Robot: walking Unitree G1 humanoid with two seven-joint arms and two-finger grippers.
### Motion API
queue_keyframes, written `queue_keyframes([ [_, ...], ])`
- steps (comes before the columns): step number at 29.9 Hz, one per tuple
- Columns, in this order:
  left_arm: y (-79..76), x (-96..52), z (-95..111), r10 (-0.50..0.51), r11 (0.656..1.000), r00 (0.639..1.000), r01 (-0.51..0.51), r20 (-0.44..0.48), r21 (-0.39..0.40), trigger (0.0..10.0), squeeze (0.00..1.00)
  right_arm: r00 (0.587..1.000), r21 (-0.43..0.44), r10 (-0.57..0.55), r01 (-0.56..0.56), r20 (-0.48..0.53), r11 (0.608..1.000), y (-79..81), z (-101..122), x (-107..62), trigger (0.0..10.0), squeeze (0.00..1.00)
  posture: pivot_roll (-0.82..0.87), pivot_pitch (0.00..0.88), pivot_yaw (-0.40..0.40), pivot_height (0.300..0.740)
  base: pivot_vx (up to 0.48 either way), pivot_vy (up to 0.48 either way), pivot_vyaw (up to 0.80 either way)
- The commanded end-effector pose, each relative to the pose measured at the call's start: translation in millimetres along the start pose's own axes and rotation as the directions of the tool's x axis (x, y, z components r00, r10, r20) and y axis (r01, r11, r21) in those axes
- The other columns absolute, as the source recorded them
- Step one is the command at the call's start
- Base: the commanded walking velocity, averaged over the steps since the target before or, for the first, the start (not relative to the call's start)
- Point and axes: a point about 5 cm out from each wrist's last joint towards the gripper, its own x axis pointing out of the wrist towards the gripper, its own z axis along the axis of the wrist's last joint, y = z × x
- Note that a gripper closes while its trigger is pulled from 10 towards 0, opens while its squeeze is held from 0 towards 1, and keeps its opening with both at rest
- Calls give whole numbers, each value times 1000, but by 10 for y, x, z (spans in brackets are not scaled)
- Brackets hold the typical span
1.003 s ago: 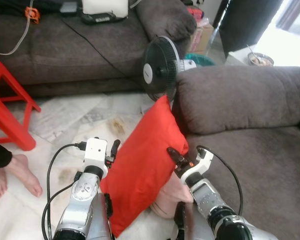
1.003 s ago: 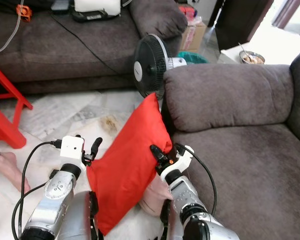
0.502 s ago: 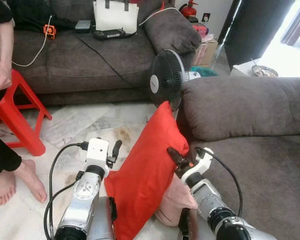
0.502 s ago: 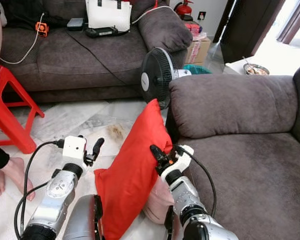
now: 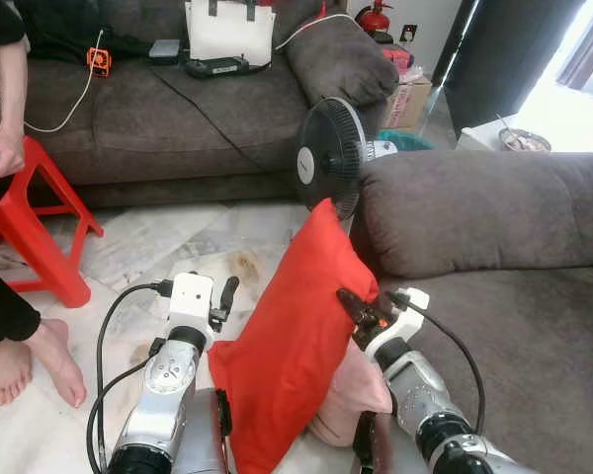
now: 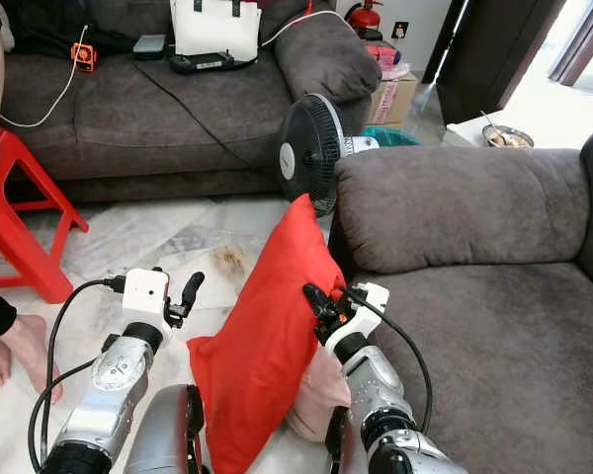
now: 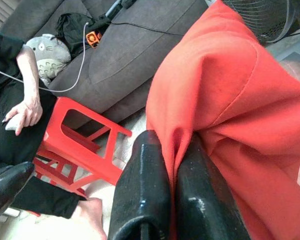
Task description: Move the pillow to the sofa from floor
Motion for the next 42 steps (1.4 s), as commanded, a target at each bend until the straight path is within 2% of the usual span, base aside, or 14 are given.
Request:
queue_keyframes([
  [1, -22, -3, 0, -3, 1000, 1000, 3, 9, -11, 10000, 0, 993, -69, 41, -34, 110, 997, 54, 250, 59, 10000, 0, 153, 57, -98, 636, 0, 0, 0],
  [17, -20, -8, -4, -8, 1000, 1000, 9, 10, -7, 10000, 0, 992, -70, 36, -28, 123, 997, 73, 262, 73, 10000, 0, 157, 55, -93, 729, 0, 0, 0],
  [42, -44, -19, -23, -28, 1000, 1000, 28, 0, 4, 10000, 0, 988, -73, -20, 31, 153, 997, 6, 311, 39, 10000, 0, 163, 39, -81, 740, 0, 0, 0],
])
